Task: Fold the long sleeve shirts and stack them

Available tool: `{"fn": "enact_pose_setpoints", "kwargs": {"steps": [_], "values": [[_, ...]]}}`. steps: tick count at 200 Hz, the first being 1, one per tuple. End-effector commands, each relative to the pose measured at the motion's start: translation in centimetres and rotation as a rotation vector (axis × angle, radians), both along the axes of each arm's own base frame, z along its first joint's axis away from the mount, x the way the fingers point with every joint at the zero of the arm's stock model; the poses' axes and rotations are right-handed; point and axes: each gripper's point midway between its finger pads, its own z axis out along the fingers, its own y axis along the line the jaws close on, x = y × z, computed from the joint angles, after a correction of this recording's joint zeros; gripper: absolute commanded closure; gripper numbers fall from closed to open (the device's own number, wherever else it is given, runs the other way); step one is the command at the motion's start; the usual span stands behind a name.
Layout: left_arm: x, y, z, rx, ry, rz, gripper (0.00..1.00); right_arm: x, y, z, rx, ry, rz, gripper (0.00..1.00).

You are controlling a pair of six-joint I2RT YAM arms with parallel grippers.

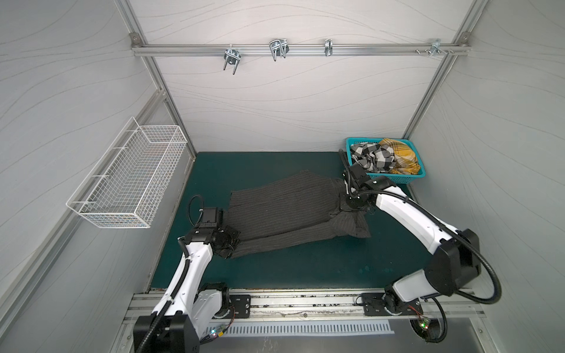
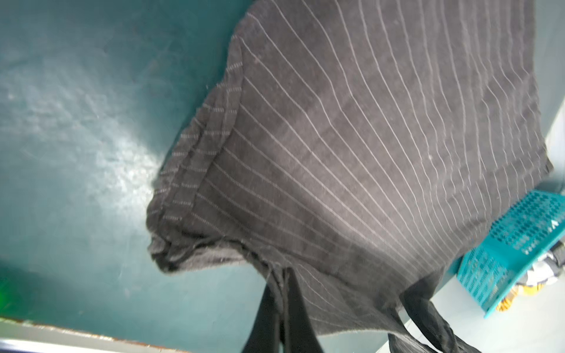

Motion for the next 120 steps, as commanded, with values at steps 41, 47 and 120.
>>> {"fn": "enact_pose_setpoints", "kwargs": {"steps": [41, 47, 120], "values": [[1.2, 0.0, 0.1, -0.011, -0.052, -0.005, 1.00, -4.8, 1.9, -2.6, -0.062, 0.090, 0.127, 0.95], [1.1, -0.1, -0.1, -0.014, -0.051, -0.005, 1.00, -6.3, 2.0, -3.1, -0.075, 0.111, 0.140, 0.94], [-0.4, -0.3, -1.0, -0.011, -0.040, -0.032, 1.00, -12.7, -3.2, -3.9, -0.041, 0.217, -0.008, 0.33]]}}
